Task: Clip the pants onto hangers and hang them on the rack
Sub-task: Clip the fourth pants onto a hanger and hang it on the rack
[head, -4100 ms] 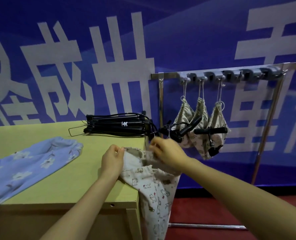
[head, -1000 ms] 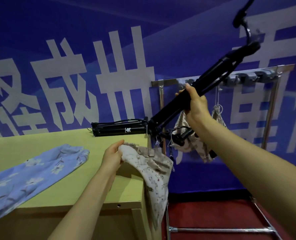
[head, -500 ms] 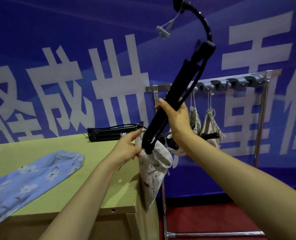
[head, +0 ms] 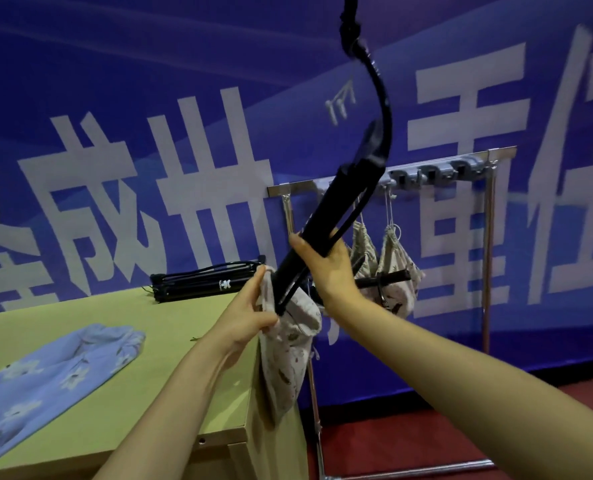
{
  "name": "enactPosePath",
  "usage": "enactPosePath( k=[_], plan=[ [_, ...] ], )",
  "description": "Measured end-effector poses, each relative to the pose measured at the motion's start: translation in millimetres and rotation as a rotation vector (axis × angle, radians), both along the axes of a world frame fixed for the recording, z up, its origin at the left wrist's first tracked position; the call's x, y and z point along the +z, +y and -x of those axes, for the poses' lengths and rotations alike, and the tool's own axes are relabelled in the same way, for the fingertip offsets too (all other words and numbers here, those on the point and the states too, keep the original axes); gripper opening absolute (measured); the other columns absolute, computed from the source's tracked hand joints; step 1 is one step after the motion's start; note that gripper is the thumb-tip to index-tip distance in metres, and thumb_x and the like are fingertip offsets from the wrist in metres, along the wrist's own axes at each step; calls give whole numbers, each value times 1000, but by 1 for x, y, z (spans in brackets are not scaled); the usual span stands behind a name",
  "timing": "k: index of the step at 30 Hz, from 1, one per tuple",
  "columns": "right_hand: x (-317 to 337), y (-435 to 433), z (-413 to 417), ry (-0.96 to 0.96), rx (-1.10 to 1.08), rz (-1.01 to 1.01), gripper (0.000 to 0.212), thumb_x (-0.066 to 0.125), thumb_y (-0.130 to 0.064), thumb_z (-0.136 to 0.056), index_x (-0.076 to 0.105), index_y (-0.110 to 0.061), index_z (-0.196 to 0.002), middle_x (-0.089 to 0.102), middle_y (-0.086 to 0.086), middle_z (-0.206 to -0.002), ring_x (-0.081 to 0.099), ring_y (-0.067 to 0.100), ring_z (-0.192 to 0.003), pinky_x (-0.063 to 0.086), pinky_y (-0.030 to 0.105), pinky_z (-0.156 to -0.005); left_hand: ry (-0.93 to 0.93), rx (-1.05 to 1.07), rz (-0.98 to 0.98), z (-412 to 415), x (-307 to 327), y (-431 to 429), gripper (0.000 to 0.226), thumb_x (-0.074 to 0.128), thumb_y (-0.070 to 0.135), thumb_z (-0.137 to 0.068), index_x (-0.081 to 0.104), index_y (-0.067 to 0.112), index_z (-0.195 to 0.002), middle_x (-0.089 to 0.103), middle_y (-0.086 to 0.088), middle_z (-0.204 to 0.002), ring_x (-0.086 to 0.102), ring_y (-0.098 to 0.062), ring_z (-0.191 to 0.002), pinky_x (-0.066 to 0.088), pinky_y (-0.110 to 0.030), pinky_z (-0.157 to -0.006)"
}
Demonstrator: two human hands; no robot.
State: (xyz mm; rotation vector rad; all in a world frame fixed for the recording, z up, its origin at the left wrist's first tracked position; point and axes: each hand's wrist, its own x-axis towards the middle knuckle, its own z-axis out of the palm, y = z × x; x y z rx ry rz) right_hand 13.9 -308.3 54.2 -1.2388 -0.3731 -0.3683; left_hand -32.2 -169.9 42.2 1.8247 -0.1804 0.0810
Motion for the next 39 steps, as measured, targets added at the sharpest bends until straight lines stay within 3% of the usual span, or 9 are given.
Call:
enactPosePath(
  k=[7,11,15,18,21,24,32,36,39],
  plan=[
    [-44,12,-11,-15,230,136,21,68,-15,-86,66,-23,-105,73,-2,-98,69,13,-97,56,32,-87,15,-99,290,1,13,-3,82,35,-27,-78,36,24,-142,55,5,-124,62,-15,-96,52,-21,-60],
    [-54,6,-23,-8,-34,671,34,71,-44,-77,64,-23,-102,60,7,-107,64,22,-93,55,44,-84,29,-65,433,-2,13,4,77,36,-26,-77,41,19,-140,64,-4,-110,58,-19,-90,42,-30,-71],
    [-51,-3,-21,-55,-148,905,24,59,-27,-87,66,-16,-107,59,2,-129,59,19,-107,50,37,-87,-15,-160,476,-2,17,-8,65,33,-27,-77,48,13,-127,70,-2,-101,70,-13,-85,54,-24,-67],
    [-46,-14,-19,8,-31,1212,20,53,-20,-90,63,-4,-98,62,13,-120,57,22,-93,46,20,-74,-38,-178,531,-4,17,-10,63,30,-25,-80,55,21,-115,73,6,-99,70,-10,-86,55,-21,-67],
    [-37,-25,-19,189,27,1445,37,58,-28,-86,58,-9,-118,62,9,-110,57,24,-97,49,30,-81,-25,-128,615,-12,12,-4,59,35,-25,-77,56,18,-113,66,-2,-108,65,-16,-89,54,-19,-63],
    [-27,-35,-16,243,15,1606,36,58,-24,-84,55,-7,-115,62,13,-104,53,24,-83,44,30,-67,-6,-75,609,-17,1,4,61,46,-16,-65,55,12,-119,55,-11,-113,56,-18,-92,47,-16,-55],
    [-20,-45,-20,-14,-213,1641,27,61,-34,-87,48,-12,-95,62,12,-101,53,26,-79,46,36,-66,-9,5,666,-15,-1,10,62,29,-24,-81,49,15,-124,59,-12,-105,56,-12,-70,39,-10,-37],
    [-24,-52,-17,-176,-413,1386,40,62,-34,-90,39,-9,-112,63,15,-98,57,33,-80,45,41,-63,-24,-13,624,-13,-3,15,57,28,-26,-77,53,10,-112,54,-15,-102,57,-12,-67,41,-14,-42],
    [-21,-54,-18,-192,-411,1428,49,57,-38,-92,39,-17,-132,66,11,-105,62,32,-93,52,42,-71,6,-30,580,-13,-5,11,64,26,-25,-79,48,10,-128,56,-6,-94,54,-3,-52,38,-15,-40]
  ],
)
